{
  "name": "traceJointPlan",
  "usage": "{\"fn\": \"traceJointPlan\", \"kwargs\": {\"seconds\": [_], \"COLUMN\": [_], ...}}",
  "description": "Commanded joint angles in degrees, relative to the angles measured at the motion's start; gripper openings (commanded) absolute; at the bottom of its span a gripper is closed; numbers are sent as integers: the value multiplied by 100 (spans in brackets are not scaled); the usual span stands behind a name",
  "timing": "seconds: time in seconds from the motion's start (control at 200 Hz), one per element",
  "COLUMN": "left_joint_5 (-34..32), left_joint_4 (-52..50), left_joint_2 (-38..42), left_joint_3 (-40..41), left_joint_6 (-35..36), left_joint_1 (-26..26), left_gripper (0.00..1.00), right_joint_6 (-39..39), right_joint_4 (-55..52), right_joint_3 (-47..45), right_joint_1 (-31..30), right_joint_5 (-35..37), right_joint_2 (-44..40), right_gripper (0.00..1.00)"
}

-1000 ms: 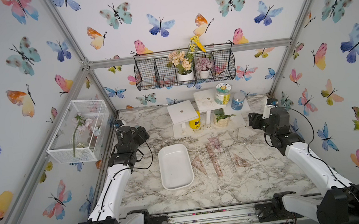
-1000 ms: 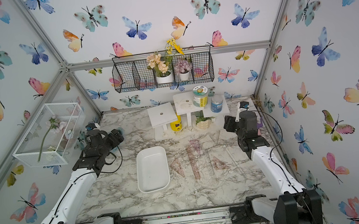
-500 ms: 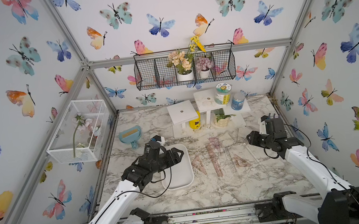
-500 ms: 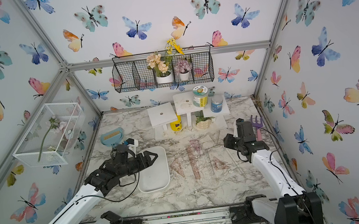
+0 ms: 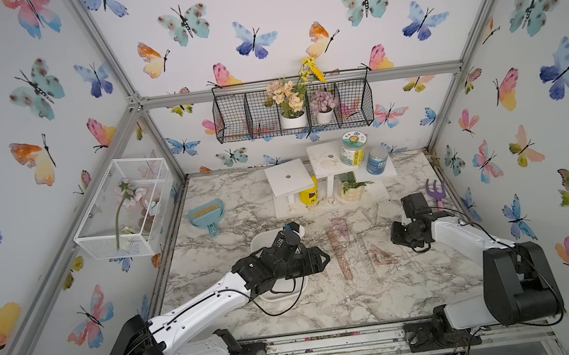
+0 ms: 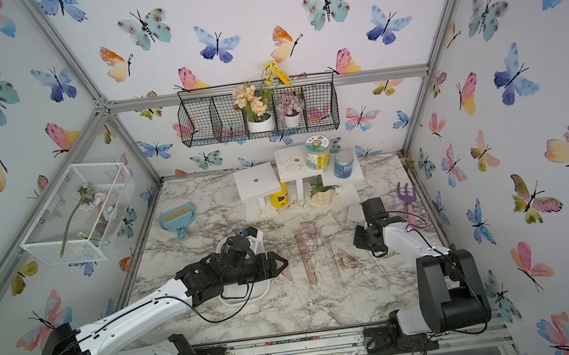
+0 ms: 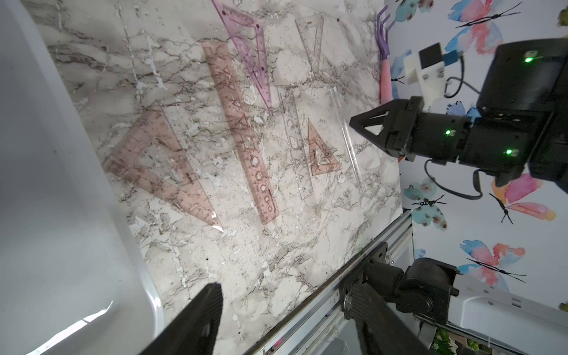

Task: Put the scattered rulers into the storage box
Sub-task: Pick up the ruler from the center of the board.

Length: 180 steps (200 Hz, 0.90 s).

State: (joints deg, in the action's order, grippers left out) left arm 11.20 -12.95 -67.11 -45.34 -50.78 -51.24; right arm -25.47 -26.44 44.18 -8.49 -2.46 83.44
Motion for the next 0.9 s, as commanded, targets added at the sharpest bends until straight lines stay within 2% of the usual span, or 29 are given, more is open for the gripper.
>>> {"fn": "traceJointPlan", "kwargs": {"seconds": [0.0,0.265,0.461,0.896], "left_joint_5": [-33,38,75,243], "left_joint_4": [149,44,168,357], "left_joint_2": [-36,-122,-170,-265], "left_joint_3": [-231,-344,-309,-360], "left_joint_6": [96,271,279,315], "left_joint_1": [-14,-2,24,73], "left_gripper": [72,73,74,75], "right_joint_6": [21,44,116,307], "right_joint_4": [-46,-165,-337,-424], "right_joint_3": [112,297,392,522], "right_joint_1": [-12,-12,-12,-12], "right_joint_5": [417,677,806,650], "right_joint_2": [131,277,382,735], "right_gripper": [30,30,34,37]}}
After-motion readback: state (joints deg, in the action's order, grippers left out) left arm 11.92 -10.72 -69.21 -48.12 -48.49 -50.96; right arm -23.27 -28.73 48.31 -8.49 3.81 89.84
